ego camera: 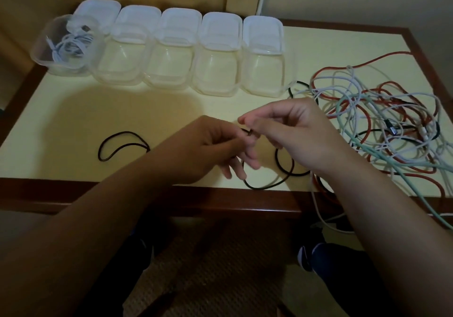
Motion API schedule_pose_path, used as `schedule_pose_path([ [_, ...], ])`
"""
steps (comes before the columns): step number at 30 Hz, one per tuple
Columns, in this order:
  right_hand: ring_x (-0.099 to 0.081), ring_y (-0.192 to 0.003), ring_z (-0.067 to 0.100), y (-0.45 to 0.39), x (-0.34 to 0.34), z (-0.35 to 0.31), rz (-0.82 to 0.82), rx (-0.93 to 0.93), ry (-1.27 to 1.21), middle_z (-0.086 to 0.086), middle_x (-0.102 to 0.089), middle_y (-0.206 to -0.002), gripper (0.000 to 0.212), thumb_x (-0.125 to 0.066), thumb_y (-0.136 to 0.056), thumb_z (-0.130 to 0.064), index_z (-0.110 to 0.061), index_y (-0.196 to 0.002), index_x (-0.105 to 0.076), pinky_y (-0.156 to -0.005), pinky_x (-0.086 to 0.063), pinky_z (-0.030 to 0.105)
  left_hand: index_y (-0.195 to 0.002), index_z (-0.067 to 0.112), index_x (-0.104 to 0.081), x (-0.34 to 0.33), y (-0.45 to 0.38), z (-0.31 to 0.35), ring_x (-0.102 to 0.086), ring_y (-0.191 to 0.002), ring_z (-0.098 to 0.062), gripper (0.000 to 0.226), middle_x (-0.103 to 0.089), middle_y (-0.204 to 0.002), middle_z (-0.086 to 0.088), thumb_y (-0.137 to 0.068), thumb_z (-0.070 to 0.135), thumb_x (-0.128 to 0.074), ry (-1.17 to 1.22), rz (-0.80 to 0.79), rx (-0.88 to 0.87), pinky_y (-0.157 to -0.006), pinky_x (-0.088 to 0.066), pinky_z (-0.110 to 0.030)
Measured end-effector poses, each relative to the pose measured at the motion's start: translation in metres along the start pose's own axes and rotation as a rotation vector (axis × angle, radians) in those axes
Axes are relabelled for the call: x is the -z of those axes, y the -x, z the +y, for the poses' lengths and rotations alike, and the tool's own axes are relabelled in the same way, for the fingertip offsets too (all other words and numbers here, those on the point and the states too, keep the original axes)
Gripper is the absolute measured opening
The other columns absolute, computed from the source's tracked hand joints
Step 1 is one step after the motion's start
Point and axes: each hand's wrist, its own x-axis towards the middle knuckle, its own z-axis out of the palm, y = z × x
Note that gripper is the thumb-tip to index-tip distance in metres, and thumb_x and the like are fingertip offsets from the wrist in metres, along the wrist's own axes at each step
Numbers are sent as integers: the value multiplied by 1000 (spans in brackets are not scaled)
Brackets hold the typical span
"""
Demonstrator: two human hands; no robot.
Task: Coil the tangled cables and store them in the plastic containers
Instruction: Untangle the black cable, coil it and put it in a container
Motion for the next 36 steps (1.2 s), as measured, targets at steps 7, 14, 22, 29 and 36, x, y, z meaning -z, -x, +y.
schedule_pose_path([
  [7, -61, -79, 21, 5, 11, 4, 56, 11, 374, -2, -67, -87, 14, -76, -91, -46, -33, -89, -82, -73, -46, 38, -105, 4, -66, 13, -10, -7, -62, -75, -17, 23, -67, -88, -8, -103, 13, -45, 456, -3, 87, -68, -53, -32],
  [14, -32, -41, 10, 5, 3, -6, -59, -429, -251, -4, -37, -52, 21, -65, -101, -29, -16, -87, -72, -51, -45, 27, -67, 19, -30, -4, -17, 1, -12, -52, -13, 42, -17, -60, 4, -100, 41, -43, 766, -333, 332, -46, -17, -26],
  [22, -26, -49, 9, 4, -14, -5, -114, -441, -477, 0, -31, -65, 23, -57, -105, -36, -16, -96, -63, -33, -18, 13, -67, 25, -26, -16, -21, 19, -16, -50, -12, 42, -19, -58, 5, -107, 34, -36, 1563, -363, 148, -46, -20, -27],
  [29, -24, -40, 12, 9, -32, -14, -191, -364, -102, -2, -31, -52, 50, -40, -113, -33, -7, -75, -60, -39, -19, 20, -66, 20, -39, 16, -30, 16, -21, -45, -9, 45, -24, -53, 7, -108, 31, -32, 1400, 349, -35, -42, -23, -23],
  [36, -44, -45, 12, 24, -35, -22, -220, 10, 419, -2, -49, -48, 39, -50, -102, -20, -12, -68, -67, -47, -31, 33, -95, 8, -66, 30, -33, -2, -60, -67, -11, 42, -61, -76, 1, -111, 27, -33, 1161, 533, -41, -70, -55, -26],
])
